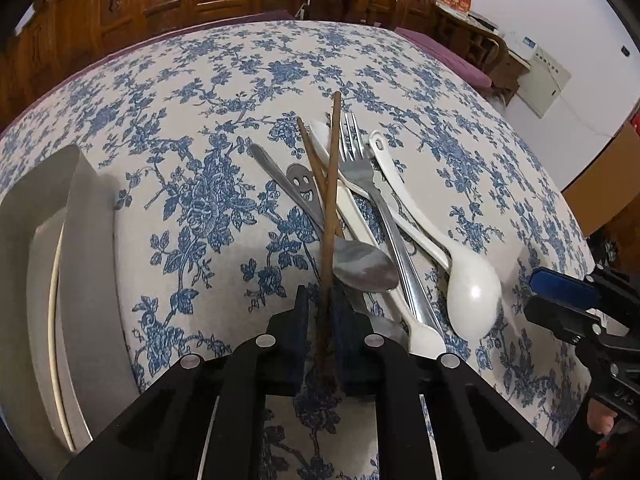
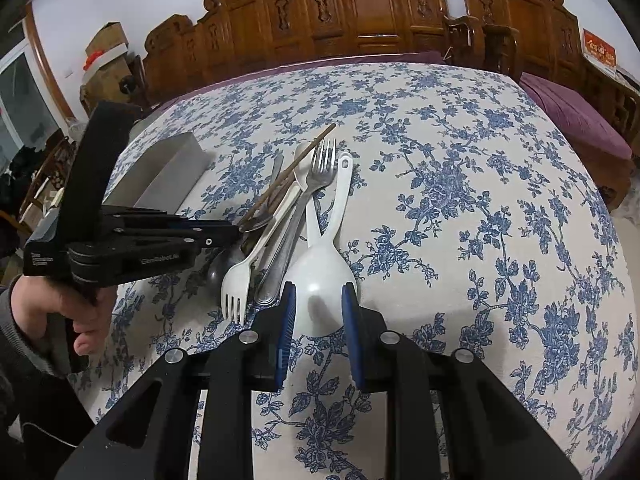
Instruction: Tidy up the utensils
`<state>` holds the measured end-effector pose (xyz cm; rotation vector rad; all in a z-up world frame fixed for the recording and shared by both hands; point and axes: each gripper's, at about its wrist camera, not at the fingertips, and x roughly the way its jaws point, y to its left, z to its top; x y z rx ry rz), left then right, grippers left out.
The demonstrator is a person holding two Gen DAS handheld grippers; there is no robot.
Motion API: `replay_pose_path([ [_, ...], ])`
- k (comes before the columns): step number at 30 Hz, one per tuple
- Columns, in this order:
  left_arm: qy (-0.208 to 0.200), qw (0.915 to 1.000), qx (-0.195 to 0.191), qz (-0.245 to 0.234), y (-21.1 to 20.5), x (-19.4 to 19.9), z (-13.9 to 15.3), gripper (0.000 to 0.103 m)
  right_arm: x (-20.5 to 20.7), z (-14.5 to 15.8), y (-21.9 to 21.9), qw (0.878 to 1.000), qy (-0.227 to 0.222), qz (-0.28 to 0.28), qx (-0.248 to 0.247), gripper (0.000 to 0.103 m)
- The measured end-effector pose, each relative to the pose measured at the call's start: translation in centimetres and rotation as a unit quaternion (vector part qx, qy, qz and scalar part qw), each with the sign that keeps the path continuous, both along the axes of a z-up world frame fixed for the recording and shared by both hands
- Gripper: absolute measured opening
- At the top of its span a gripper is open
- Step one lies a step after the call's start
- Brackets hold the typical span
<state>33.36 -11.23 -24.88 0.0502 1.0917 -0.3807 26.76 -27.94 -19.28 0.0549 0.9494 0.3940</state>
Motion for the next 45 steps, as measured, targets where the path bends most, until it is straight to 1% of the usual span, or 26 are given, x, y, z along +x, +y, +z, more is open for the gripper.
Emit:
replay_pose_path([
  [2,-0.001,1.0,-0.001,0.002,-0.1,0.3,0.0,0.01,0.0,0.0,0.0,1.0,-0.001,0.0,-0.001,0.026],
  [4,-0.001,1.0,-0.005,0.003,0.0,0.3,0.0,0.005,-0.1,0.1,0.1,1.0,-0.003,0.002,-0.003,0.026],
  [7,-0.012,0.9999,-0.005,0.011,0.4,-0.3,0.5,0.005,-0.2,0.5,0.5,1.0,-0.009,0.007,-0.007,0.026],
  [12,-0.039,0.9991,-0.011,0.014,1.4,-2.4,2.8,0.005,-0.6,1.5,1.3,1.0,-0.023,0.014,-0.015,0.026],
  [17,-0.065,0.9975,-0.026,0.009,3.0,-5.2,5.2,0.005,-0.6,2.2,2.2,1.0,-0.026,0.011,-0.012,0.026],
  [22,-0.084,0.9959,-0.032,0.0,4.5,-7.8,7.0,0.005,0.6,2.3,4.6,0.999,-0.029,0.013,-0.018,0.026],
  [28,-0.108,0.9936,-0.032,-0.005,6.2,-9.4,8.3,0.005,2.9,1.3,7.5,0.999,-0.027,0.029,-0.029,0.026],
  [30,-0.109,0.9933,-0.037,-0.002,6.9,-9.4,8.4,0.005,3.7,0.7,8.6,0.998,-0.023,0.04,-0.04,0.032],
  [31,-0.108,0.9933,-0.041,0.001,7.2,-9.3,8.3,0.005,4.0,0.4,9.2,0.998,-0.023,0.047,-0.046,0.036],
  [32,-0.105,0.9935,-0.045,0.003,7.4,-9.2,8.2,0.005,4.2,0.2,9.6,0.997,-0.024,0.052,-0.056,0.037],
  [40,-0.098,0.9937,-0.053,0.005,8.4,-8.8,7.8,0.005,6.0,-1.6,11.8,0.988,-0.013,0.087,-0.125,0.037],
  [45,-0.097,0.9936,-0.059,0.005,8.7,-8.8,7.8,0.005,6.3,-2.7,13.1,0.979,-0.007,0.113,-0.172,0.037],
])
